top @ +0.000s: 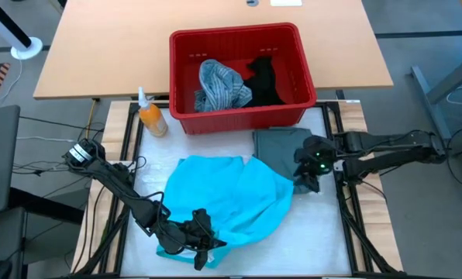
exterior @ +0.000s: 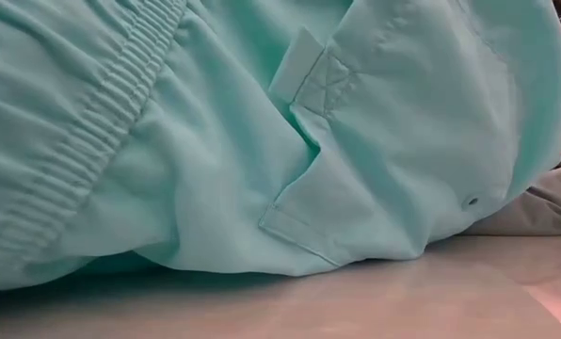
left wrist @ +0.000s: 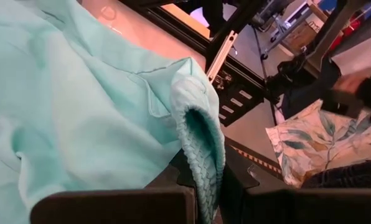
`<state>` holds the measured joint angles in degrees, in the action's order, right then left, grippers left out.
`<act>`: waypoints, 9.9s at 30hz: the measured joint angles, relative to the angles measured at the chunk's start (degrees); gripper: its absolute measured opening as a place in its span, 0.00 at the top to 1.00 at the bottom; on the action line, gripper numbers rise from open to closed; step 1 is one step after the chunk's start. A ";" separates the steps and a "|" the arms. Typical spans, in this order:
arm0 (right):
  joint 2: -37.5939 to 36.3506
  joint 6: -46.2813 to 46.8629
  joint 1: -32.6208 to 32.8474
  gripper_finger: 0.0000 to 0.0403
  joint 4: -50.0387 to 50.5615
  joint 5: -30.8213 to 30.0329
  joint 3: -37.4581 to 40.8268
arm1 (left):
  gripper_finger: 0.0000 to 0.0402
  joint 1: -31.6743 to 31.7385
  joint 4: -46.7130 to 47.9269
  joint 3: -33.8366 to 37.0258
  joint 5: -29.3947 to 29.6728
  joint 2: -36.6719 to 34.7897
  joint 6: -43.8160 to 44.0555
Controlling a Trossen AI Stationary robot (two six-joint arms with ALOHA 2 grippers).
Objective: Fold Laundry from Bin
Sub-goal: Fold the light blue shorts
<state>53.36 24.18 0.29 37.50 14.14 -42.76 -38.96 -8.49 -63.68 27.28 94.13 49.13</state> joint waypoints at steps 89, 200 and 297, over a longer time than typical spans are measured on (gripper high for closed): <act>-24.53 11.98 -6.82 0.94 10.61 -3.21 13.33 | 0.99 -1.27 -6.48 -4.52 6.02 7.14 -3.01; 81.07 -49.06 0.28 0.94 -31.79 -32.32 -68.13 | 0.99 -28.70 56.87 -5.44 19.01 0.31 66.01; 70.38 -5.65 9.08 0.62 -26.38 -5.45 -43.81 | 0.45 1.72 60.82 7.58 -14.43 -18.10 12.29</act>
<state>123.74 18.53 9.38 11.11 8.69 -86.56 -37.24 52.33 -56.10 12.85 76.03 61.42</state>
